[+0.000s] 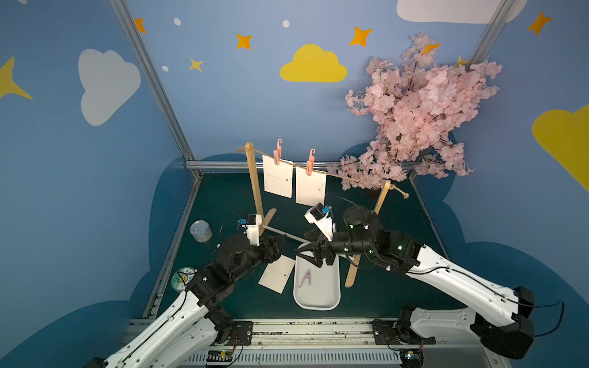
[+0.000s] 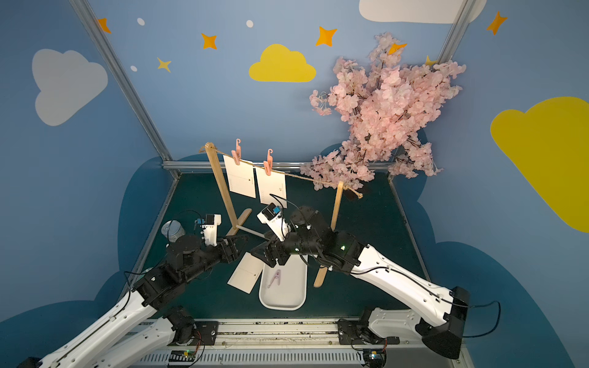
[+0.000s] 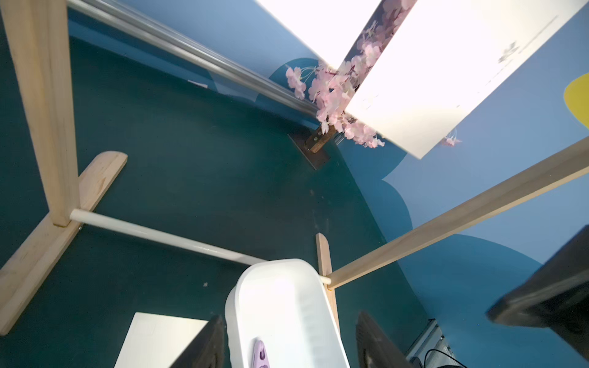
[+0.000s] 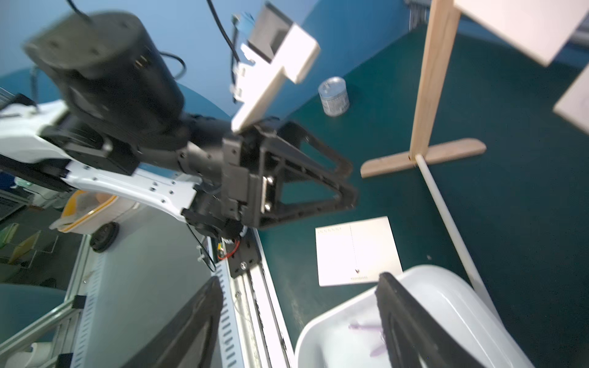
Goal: Remove the postcards from the strings
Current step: Pinch the postcard on the clothesline.
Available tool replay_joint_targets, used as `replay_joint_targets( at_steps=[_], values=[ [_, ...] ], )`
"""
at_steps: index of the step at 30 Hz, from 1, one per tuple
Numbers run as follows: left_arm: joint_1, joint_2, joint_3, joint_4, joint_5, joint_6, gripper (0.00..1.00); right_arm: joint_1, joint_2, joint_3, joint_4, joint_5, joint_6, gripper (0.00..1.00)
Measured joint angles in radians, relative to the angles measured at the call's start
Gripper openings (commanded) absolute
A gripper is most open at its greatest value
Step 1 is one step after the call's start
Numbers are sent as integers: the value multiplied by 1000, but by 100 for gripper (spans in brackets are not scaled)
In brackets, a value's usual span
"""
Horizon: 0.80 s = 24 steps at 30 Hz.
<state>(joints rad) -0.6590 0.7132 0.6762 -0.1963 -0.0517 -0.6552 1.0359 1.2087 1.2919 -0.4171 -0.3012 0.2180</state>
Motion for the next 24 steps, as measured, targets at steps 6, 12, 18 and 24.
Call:
replay_joint_targets(
  at_steps=[6,12,18,24],
  values=[
    [2,90,163,34,25,79,72,-2,40,270,-41,-33,-54,80],
    [10,206,287,109,85,160,77,-85,64,493,-70,-55,-84,82],
    [38,335,419,131,131,233,84,-254,105,639,-83,-121,-65,83],
    [126,418,470,157,217,246,91,-383,164,699,-80,-199,-30,82]
  ],
)
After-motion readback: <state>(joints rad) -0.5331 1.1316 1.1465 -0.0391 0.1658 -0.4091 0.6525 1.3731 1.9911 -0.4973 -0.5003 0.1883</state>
